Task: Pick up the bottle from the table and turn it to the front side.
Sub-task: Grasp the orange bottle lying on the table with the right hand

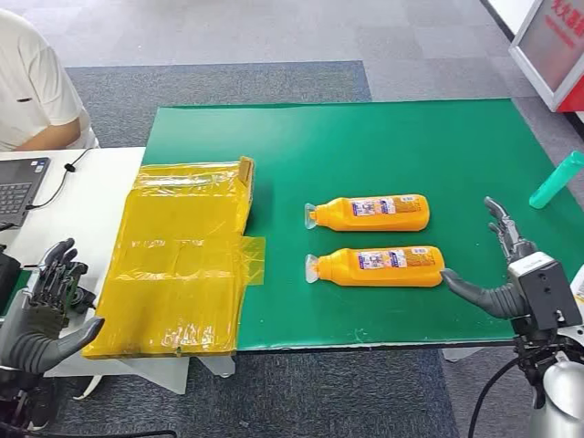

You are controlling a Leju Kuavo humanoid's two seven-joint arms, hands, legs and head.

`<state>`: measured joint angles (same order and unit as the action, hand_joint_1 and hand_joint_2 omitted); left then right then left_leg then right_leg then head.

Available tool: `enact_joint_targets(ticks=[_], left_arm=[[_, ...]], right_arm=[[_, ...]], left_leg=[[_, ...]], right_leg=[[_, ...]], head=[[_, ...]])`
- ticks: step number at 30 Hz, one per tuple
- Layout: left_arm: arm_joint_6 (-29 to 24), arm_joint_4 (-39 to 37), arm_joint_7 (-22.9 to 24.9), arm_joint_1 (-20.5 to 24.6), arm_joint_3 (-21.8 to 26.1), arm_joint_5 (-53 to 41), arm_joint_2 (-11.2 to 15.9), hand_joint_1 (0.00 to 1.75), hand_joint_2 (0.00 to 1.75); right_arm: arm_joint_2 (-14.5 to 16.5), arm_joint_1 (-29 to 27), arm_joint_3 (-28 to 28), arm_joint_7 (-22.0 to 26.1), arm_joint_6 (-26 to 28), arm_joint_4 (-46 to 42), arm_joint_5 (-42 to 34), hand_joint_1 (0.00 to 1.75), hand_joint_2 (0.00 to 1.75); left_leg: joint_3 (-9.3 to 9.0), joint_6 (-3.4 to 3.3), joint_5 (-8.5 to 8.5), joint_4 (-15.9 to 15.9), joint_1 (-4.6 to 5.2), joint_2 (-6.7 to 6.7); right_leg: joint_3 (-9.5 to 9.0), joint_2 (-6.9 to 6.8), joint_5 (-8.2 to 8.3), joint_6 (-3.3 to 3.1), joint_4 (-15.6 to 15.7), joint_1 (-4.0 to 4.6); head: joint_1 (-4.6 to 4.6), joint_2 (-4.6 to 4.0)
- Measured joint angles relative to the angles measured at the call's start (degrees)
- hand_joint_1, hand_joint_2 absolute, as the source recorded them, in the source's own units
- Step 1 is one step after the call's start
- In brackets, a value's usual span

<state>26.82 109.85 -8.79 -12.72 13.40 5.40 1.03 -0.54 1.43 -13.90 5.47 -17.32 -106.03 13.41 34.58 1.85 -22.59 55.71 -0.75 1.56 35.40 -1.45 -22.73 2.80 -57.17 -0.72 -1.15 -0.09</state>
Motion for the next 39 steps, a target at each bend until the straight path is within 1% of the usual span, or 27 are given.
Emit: enact_joint_targets(ticks=[5, 9, 13, 16, 19, 23, 26, 29, 33, 35, 39], left_arm=[[0.20, 0.00, -0.38, -0.13, 0.01, 0.03, 0.00, 0.00, 1.75], [0.66, 0.00, -0.66, -0.28, 0.04, 0.24, 0.00, 0.00, 1.75], [0.93, 0.12, -0.67, -0.33, 0.04, 0.39, -0.03, 0.00, 1.75], [0.94, 0.37, -0.52, -0.37, 0.04, 0.39, -0.11, 0.00, 1.75], [1.02, 0.48, -0.22, -0.37, 0.03, 0.22, -0.24, 0.00, 1.75], [1.13, 0.48, 0.32, -0.31, -0.13, -0.51, -0.54, 0.00, 1.75], [1.01, 0.48, 0.37, -0.10, -0.51, -0.98, -0.61, 0.00, 1.75], [0.79, 0.45, 0.25, 0.35, -1.12, -1.04, -0.52, 0.00, 1.75], [0.00, 0.05, 0.20, 1.64, -2.09, -1.05, -0.21, 0.00, 1.75], [-0.43, -0.45, 0.19, 2.31, -2.81, -1.28, 0.29, 0.00, 1.75], [-1.03, -1.69, -0.27, 3.37, -3.96, -1.58, 1.61, 0.00, 1.75]], right_arm=[[-0.84, -0.46, 1.08, -0.59, -0.02, 0.00, 2.82, 0.00, 1.75], [-2.10, -0.95, 2.14, -1.25, 0.79, 0.07, 7.58, 0.00, 1.75], [-2.60, -1.01, 2.91, -2.53, 2.57, 0.09, 13.47, 0.00, 1.75], [-2.80, -0.99, 3.79, -3.86, 3.91, 0.09, 20.38, 0.00, 1.75], [-2.98, -0.81, 5.42, -5.63, 4.58, 0.12, 30.51, 0.00, 1.75], [-3.63, 0.20, 8.49, -8.15, 3.51, 1.27, 43.06, 0.00, 1.75], [-4.88, 1.92, 10.66, -8.93, 1.73, 3.66, 50.27, 0.00, 1.75], [-6.99, 4.24, 13.26, -8.93, -0.19, 7.00, 56.43, 0.00, 1.75], [-8.95, 8.99, 16.82, -8.49, -2.26, 13.77, 62.81, 0.00, 1.75], [-9.59, 11.92, 18.31, -7.75, -3.35, 17.84, 63.58, 0.00, 1.75], [-11.01, 18.12, 19.80, -5.99, -6.40, 25.95, 59.95, 0.00, 1.75]], left_leg=[[0.00, 0.00, 0.00, 0.00, 0.00, 0.00], [0.00, 0.00, -0.01, 0.00, 0.00, 0.00], [0.00, 0.00, 0.00, 0.00, 0.00, 0.00], [0.00, 0.00, 0.00, 0.00, 0.00, 0.00], [0.00, 0.00, 0.00, 0.00, 0.00, 0.00], [0.00, 0.00, 0.01, 0.00, 0.00, 0.00], [0.00, -0.01, 0.02, 0.00, 0.00, 0.00], [0.00, -0.02, 0.03, 0.00, 0.01, 0.00], [-0.01, 0.01, 0.07, 0.00, 0.01, 0.00], [-0.01, 0.03, 0.12, 0.00, 0.01, 0.00], [0.00, 0.01, 0.18, 0.00, 0.01, 0.00]], right_leg=[[0.00, 0.00, 0.00, 0.00, 0.00, 0.00], [0.00, 0.00, 0.00, 0.00, 0.00, 0.00], [0.00, 0.00, 0.00, 0.00, 0.00, 0.00], [-0.01, 0.00, 0.00, 0.00, 0.00, 0.00], [0.00, 0.00, 0.00, 0.00, 0.00, 0.00], [0.00, 0.00, 0.00, 0.00, 0.00, 0.00], [-0.01, 0.00, 0.02, 0.01, 0.00, 0.00], [-0.03, 0.00, 0.03, 0.02, 0.00, -0.01], [-0.02, 0.01, 0.07, 0.01, 0.00, -0.01], [-0.01, 0.01, 0.10, 0.00, 0.00, -0.01], [0.01, 0.00, 0.13, 0.01, 0.00, -0.01]], head=[[0.00, 0.00], [-0.01, 0.00], [-0.01, 0.00], [0.00, 0.00], [0.00, 0.00], [0.00, 0.00], [0.00, -0.01], [-0.01, -0.01], [0.00, 0.00], [0.01, -0.01], [0.00, 0.00]])
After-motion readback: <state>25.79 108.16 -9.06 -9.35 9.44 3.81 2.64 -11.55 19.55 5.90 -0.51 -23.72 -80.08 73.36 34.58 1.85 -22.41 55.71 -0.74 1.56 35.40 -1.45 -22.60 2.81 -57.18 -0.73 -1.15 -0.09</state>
